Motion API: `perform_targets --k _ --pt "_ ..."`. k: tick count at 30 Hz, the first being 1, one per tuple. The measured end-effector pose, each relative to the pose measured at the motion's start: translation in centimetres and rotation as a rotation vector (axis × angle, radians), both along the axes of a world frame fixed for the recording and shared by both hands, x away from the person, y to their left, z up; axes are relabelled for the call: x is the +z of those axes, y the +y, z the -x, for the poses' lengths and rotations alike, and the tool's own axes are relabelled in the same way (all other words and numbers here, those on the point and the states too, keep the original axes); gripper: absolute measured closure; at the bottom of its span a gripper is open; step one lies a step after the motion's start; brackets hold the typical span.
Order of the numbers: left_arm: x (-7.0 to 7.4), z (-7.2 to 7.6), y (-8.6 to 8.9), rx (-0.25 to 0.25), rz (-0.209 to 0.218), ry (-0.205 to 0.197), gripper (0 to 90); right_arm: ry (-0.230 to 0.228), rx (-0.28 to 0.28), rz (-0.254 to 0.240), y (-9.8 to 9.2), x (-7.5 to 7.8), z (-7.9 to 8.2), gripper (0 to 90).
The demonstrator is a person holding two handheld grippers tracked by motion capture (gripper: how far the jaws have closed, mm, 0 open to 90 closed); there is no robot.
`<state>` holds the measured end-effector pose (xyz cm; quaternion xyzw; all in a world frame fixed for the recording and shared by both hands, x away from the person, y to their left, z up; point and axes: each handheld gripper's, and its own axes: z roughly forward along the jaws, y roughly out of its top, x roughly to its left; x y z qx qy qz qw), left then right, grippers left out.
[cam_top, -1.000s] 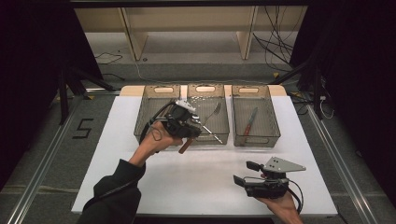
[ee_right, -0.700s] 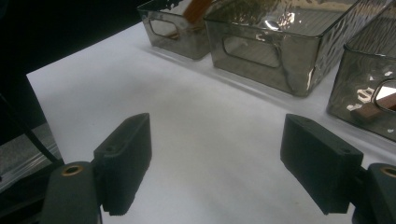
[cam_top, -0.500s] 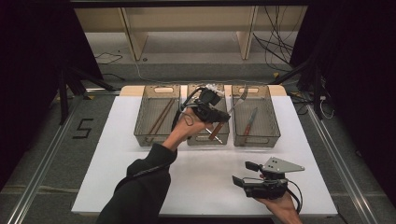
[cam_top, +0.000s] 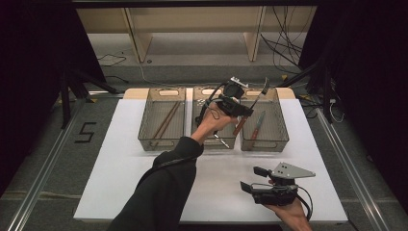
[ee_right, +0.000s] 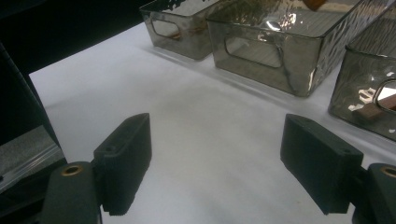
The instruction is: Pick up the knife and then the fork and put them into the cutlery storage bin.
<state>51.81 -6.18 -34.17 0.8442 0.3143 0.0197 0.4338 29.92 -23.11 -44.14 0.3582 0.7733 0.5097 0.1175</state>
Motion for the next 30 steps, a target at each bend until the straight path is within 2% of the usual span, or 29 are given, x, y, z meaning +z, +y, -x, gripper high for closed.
perform_targets --k 3,12,15,21,25,30 --pt "-0.2 -0.2 -0.9 0.009 0.019 0.011 79.6 0.000 0.003 0.000 0.0 0.0 0.0 25.6" --pt "-1.4 -0.9 -2.9 0.022 0.016 0.018 79.6 -0.001 0.005 -0.004 0.0 0.1 0.1 25.6" --pt "-1.8 -1.2 -3.1 0.037 0.026 0.029 79.6 -0.001 0.009 -0.003 0.0 0.1 0.1 25.6" --pt "-2.6 -1.6 -3.9 0.049 0.020 0.048 79.5 -0.003 0.008 -0.007 0.0 0.1 0.2 25.6" --pt "-3.0 -1.6 -4.1 0.055 0.010 0.045 79.4 -0.004 0.010 -0.008 0.0 0.1 0.2 25.6" --pt "-3.6 -1.8 -4.2 0.074 0.011 0.070 79.2 -0.005 0.010 -0.008 0.0 0.1 0.2 25.6"
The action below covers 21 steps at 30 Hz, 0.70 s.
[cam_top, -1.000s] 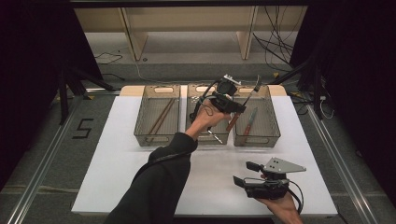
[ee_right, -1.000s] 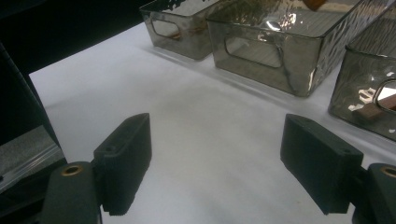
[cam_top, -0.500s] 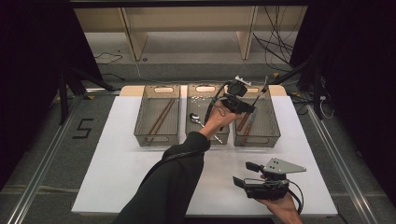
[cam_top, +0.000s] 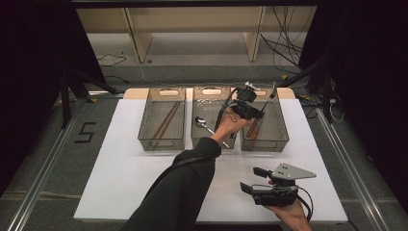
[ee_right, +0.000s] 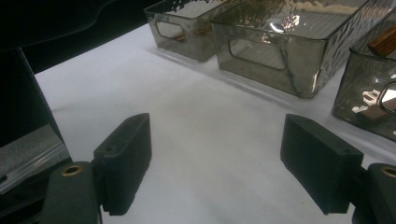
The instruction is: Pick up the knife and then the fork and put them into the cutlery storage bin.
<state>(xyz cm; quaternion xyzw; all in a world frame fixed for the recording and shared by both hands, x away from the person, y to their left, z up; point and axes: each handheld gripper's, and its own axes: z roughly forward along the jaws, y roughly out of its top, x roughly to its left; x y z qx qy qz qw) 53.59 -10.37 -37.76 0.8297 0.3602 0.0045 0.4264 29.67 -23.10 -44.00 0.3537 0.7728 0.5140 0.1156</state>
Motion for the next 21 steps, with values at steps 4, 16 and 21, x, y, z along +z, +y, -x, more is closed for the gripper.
perform_targets --k 4,16,21 --pt "-0.2 -0.1 0.2 0.030 -0.001 -0.001 77.5 -0.002 0.001 0.001 0.0 0.0 0.1 25.6" --pt "1.9 0.6 1.9 0.018 0.002 -0.013 45.0 0.001 -0.008 0.002 -0.1 0.0 0.1 25.6" --pt "2.5 1.7 4.2 0.001 0.046 -0.027 39.1 0.002 -0.013 0.003 -0.2 0.0 0.1 25.5"
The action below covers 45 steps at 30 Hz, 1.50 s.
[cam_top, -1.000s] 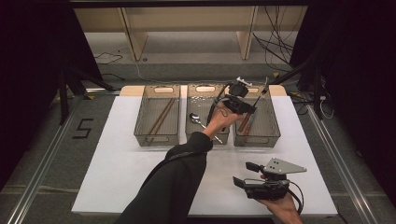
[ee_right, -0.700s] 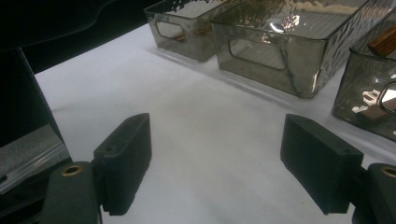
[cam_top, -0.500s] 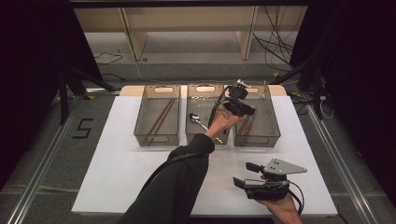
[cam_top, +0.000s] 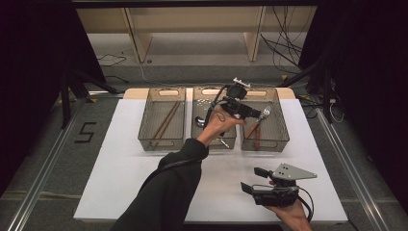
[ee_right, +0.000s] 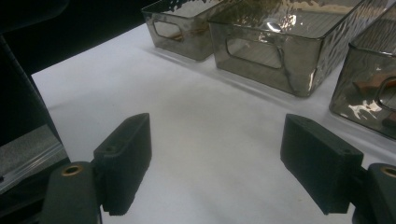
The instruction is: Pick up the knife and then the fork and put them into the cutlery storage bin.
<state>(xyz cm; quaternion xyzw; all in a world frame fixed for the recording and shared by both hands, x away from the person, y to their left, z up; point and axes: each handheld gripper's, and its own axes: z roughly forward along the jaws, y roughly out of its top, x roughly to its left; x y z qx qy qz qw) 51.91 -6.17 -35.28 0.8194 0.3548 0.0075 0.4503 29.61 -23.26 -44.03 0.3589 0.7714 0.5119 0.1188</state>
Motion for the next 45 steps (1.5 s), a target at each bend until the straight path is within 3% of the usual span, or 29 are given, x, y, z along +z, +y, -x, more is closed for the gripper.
perform_targets --k 14,21,35,45 --pt "-0.3 3.7 7.4 -0.020 0.062 -0.057 30.8 -0.004 -0.015 0.002 -0.1 0.0 -0.2 25.4" --pt "-1.5 6.0 11.0 -0.010 0.094 -0.069 28.2 -0.004 -0.027 0.000 -0.2 0.0 -0.2 25.3" --pt "-4.7 10.5 18.0 0.020 0.093 -0.093 24.4 -0.008 -0.033 0.005 0.0 0.0 -0.2 25.3" --pt "-6.7 14.0 22.6 0.067 0.100 -0.112 23.0 -0.009 -0.037 0.005 0.0 0.0 -0.1 25.2"
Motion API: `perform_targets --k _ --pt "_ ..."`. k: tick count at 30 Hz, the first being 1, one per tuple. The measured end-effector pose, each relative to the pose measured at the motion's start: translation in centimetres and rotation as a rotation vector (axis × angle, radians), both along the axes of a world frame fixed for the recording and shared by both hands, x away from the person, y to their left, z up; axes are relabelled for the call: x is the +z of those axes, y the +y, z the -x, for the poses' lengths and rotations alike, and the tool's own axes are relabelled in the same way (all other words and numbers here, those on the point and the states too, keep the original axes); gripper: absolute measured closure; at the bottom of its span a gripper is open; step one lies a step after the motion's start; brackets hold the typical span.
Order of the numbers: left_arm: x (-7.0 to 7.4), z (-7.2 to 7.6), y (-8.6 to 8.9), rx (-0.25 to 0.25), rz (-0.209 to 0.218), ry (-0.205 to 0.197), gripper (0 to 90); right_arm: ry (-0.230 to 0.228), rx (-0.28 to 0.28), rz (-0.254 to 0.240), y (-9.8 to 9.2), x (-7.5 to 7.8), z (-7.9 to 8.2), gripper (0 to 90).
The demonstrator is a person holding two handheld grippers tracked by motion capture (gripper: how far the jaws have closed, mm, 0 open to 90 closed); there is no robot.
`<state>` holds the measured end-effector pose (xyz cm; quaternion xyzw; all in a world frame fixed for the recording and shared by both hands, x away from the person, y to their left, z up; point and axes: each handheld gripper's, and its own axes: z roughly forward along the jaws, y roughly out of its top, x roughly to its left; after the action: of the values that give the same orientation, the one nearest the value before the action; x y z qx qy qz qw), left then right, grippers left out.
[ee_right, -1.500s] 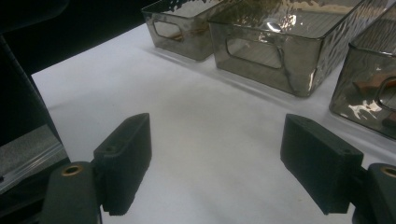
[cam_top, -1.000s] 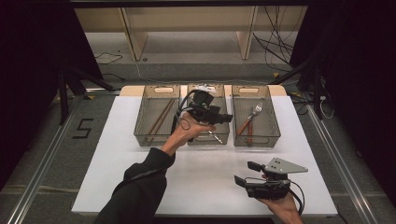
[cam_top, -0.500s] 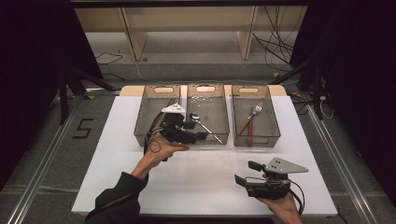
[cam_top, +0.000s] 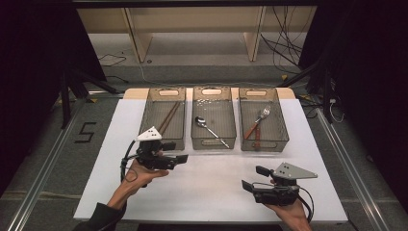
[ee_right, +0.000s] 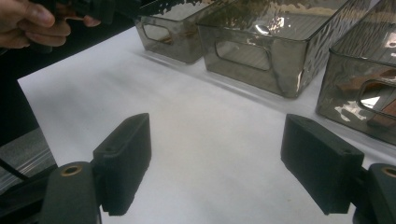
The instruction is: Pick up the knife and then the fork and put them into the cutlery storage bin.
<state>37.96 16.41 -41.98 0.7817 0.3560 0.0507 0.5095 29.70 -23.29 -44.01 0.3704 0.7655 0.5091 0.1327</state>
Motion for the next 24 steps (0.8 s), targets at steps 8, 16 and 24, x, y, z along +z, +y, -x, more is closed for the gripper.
perform_targets --k 8,16,24 --pt "-1.2 2.3 1.9 0.017 -0.021 -0.019 21.1 -0.004 0.000 0.004 0.1 0.0 0.0 25.2" --pt "-1.9 3.5 3.5 0.050 0.022 -0.029 20.2 -0.004 0.001 0.005 0.1 0.0 0.1 25.2" --pt "-2.2 3.9 3.7 0.055 0.013 -0.031 19.9 -0.004 0.000 0.007 0.1 0.0 0.1 25.2"
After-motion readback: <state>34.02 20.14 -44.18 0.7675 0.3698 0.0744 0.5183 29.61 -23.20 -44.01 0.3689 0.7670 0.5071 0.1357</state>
